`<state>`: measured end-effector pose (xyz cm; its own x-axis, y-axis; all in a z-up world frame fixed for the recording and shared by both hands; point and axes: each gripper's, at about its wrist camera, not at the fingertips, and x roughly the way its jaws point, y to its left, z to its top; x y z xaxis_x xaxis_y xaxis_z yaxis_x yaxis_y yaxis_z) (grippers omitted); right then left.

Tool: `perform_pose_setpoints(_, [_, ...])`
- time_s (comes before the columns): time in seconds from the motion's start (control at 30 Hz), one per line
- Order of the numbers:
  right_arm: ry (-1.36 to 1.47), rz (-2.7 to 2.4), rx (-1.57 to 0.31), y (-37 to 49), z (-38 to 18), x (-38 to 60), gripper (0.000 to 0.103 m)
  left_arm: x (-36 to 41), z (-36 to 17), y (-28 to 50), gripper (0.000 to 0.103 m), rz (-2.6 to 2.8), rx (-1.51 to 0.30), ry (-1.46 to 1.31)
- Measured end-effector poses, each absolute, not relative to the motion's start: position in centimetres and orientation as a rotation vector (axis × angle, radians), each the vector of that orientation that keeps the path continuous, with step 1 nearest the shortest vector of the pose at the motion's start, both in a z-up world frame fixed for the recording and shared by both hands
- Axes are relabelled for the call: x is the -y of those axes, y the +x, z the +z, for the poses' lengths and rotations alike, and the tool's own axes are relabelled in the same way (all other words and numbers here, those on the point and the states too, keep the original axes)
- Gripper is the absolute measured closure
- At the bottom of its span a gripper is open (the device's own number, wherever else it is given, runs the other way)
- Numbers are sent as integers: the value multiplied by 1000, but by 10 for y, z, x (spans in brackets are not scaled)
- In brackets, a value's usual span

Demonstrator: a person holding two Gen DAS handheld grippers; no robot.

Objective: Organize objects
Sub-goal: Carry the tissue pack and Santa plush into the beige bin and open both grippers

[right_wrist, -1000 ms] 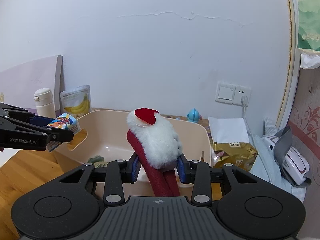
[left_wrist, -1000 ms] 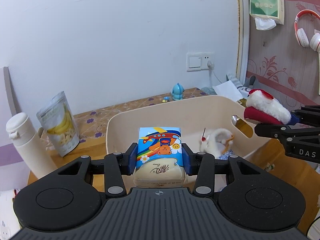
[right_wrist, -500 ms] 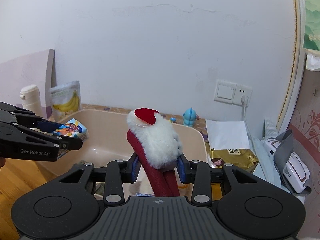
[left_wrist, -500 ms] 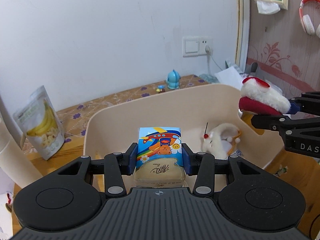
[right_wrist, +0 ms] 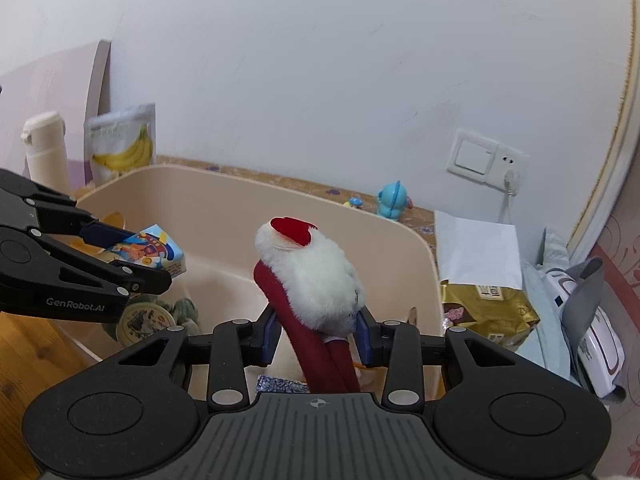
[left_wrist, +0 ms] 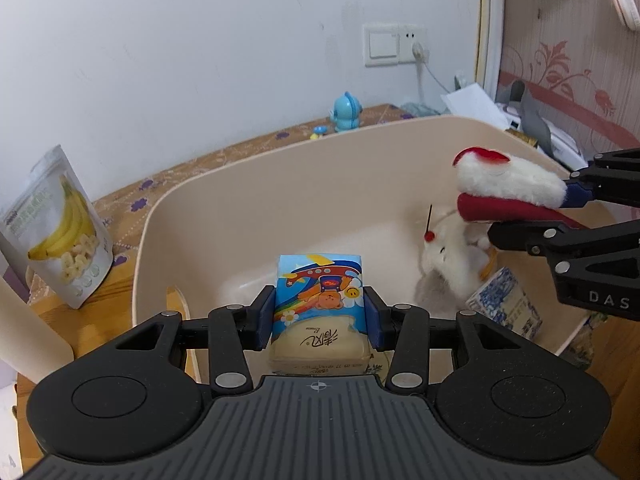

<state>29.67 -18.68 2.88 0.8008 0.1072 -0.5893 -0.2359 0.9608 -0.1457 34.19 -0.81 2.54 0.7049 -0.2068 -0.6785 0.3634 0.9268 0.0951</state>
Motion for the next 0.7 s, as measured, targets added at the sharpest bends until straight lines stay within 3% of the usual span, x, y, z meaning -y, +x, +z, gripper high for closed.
perform_pose_setpoints(0.3, [-244, 211, -691, 310, 16, 176, 65, 9, 23, 348, 57, -328, -784, 232])
perform_pose_setpoints(0.37, [-231, 212, -703, 313, 15, 178, 61, 10, 24, 348, 57, -330, -792, 236])
perform_pose_setpoints(0.47, [-203, 213, -727, 317, 12, 182, 54, 12, 24, 348, 52, -321, -802, 245])
perform_pose_setpoints(0.57, [-198, 207, -733, 317, 12, 184, 52, 13, 26, 346, 35, -307, -797, 244])
perform_pose_setpoints(0.63, [-194, 201, -729, 316, 13, 186, 45, 15, 27, 345, 28, -308, -790, 259])
perform_pose_setpoints(0.7, [-186, 196, -719, 313, 15, 187, 27, 16, 27, 343, 28, -300, -784, 274])
